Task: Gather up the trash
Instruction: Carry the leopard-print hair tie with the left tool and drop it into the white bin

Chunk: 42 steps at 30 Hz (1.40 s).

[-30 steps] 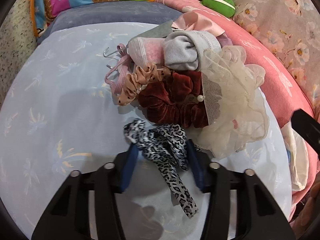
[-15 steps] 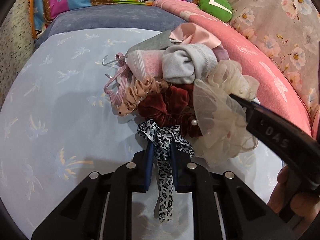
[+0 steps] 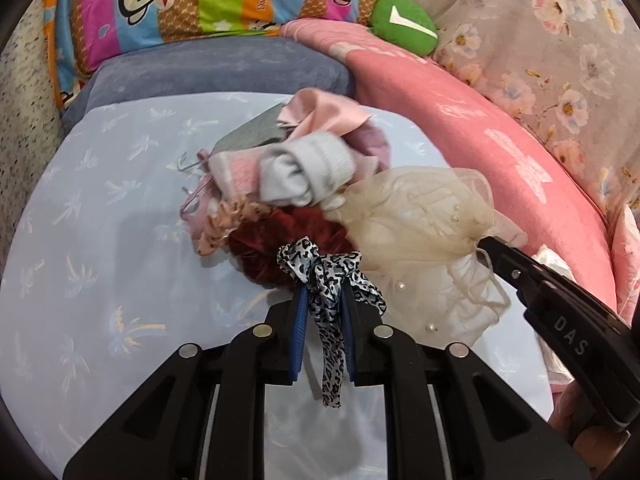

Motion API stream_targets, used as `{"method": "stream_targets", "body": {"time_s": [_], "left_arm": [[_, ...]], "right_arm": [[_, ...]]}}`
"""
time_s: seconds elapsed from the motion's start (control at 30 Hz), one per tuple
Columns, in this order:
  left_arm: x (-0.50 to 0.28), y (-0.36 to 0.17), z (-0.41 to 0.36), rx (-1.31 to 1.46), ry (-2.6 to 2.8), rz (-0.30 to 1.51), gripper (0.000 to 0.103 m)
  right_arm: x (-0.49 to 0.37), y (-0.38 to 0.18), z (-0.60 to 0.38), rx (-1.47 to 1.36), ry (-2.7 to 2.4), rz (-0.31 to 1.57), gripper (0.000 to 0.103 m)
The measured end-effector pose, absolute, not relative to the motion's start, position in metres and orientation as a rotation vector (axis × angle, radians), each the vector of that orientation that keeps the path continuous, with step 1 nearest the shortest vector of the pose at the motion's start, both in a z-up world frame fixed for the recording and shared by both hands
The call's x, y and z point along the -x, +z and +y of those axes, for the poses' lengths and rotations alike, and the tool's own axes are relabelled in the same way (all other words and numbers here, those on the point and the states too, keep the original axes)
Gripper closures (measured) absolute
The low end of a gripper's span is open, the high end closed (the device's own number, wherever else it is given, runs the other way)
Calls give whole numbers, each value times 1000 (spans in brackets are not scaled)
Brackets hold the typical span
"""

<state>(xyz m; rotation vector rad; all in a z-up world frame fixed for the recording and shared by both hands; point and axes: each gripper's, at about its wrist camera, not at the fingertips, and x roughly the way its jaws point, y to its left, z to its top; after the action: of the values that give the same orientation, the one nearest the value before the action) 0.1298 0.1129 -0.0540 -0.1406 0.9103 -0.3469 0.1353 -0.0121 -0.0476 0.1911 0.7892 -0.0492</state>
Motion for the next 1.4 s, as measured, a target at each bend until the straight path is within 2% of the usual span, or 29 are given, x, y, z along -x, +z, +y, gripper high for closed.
{"method": "stream_targets", "body": {"time_s": [0.4, 0.77, 1.0, 1.4], "left_arm": [[-100, -12, 70, 85, -428, 820, 87], [-70, 19, 4, 25, -555, 767, 87], [-60, 27, -50, -21, -646, 761, 87], [-50, 21, -127, -96, -781, 800, 86]], "right_arm": [[-64, 40, -69, -205, -117, 598, 101], [-2, 85, -139, -212, -239, 495, 101], [24, 95, -189, -222, -324, 478, 101], [43, 73, -254, -286, -412, 524, 99]]}}
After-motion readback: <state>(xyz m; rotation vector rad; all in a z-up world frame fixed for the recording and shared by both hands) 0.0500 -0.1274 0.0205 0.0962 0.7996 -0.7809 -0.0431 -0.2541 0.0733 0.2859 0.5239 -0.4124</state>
